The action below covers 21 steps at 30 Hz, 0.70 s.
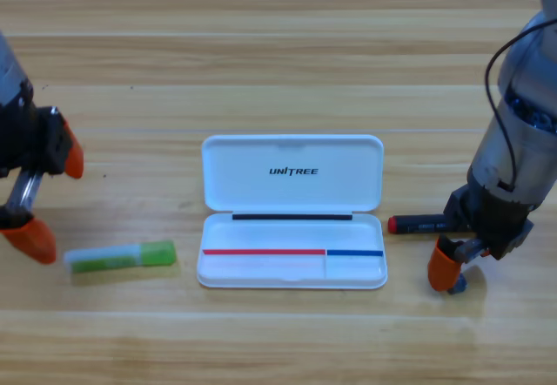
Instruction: Clean up eraser and pencils
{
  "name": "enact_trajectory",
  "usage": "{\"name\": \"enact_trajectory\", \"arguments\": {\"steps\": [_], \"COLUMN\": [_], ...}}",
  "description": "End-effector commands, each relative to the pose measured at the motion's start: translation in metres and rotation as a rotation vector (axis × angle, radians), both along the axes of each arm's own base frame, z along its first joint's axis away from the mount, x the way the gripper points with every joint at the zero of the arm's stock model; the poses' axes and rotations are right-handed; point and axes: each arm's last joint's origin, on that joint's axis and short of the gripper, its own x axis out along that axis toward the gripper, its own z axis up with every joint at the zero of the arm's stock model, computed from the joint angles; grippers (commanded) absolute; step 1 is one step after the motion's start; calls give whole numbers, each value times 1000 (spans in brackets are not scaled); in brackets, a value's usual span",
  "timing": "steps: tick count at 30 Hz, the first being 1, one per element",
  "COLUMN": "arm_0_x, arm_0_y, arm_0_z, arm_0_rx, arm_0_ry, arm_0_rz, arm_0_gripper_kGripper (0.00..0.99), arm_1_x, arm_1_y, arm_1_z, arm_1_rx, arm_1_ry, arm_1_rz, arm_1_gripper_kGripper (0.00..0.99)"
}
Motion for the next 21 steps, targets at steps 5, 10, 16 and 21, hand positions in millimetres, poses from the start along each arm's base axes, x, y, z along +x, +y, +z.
{"name": "enact_trajectory", "arguments": {"steps": [5, 10, 16, 21], "arm_0_x": [17, 17, 13, 19], "arm_0_y": [24, 29, 31, 30], "arm_0_z": [-30, -43, -67, -80], "arm_0_rx": [15, 13, 10, 42], "arm_0_ry": [108, 73, 47, 39], "arm_0_rz": [31, 34, 28, 78], "arm_0_gripper_kGripper": [988, 988, 988, 988], "arm_1_x": [8, 8, 3, -11], "arm_1_y": [9, 9, 4, -3], "arm_1_z": [-32, -35, -16, 50], "arm_1_rx": [-11, -12, -7, 29], "arm_1_ry": [61, 68, 44, -65], "arm_1_rz": [28, 48, 97, 284], "arm_1_gripper_kGripper": [342, 0, 0, 0]}}
